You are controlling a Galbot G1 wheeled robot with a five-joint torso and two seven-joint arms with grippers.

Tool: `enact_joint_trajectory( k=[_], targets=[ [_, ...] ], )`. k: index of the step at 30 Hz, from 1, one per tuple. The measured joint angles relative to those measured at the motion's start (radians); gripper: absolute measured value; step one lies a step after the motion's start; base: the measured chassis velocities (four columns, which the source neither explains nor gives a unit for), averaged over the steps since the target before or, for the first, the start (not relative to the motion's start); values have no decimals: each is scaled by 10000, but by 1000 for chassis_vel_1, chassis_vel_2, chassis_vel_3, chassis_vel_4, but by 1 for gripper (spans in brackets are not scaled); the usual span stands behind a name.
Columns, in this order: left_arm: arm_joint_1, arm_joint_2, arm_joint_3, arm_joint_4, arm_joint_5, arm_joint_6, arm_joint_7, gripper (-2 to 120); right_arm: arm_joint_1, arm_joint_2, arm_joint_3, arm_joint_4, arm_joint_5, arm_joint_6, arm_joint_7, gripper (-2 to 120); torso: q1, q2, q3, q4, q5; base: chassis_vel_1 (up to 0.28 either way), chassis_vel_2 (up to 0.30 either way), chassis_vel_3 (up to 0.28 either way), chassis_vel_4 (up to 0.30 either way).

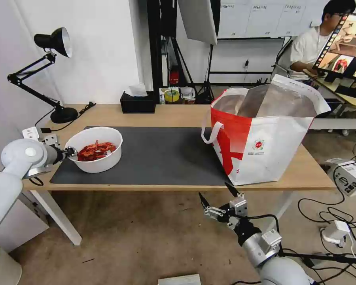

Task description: Pick up the trash from the table and place it into the takeout bag.

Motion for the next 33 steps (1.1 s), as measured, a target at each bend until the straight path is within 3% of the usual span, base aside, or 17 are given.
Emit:
enact_joint_trajectory(
  k=[2, 5, 18, 33],
  targets=[
    [5, -1, -33, -52, -23, 1, -3, 5, 0, 0, 0, 0, 0, 0, 0, 100, 0, 0, 0, 0, -1, 0, 0, 0, 0],
    [23, -14, -103, -180, -42, 1, -6, 0, 0, 0, 0, 0, 0, 0, 0, 100, 0, 0, 0, 0, 0, 0, 0, 0, 0],
    [-395, 88, -240, -1081, -354, 4, -231, 0, 1, 0, 0, 0, 0, 0, 0, 100, 0, 0, 0, 0, 0, 0, 0, 0, 0],
    [-3003, 39, 970, -2109, -1795, 0, -994, 0, 0, 0, 0, 0, 0, 1, 0, 100, 0, 0, 0, -1, 1, 0, 0, 0, 0]
  ],
)
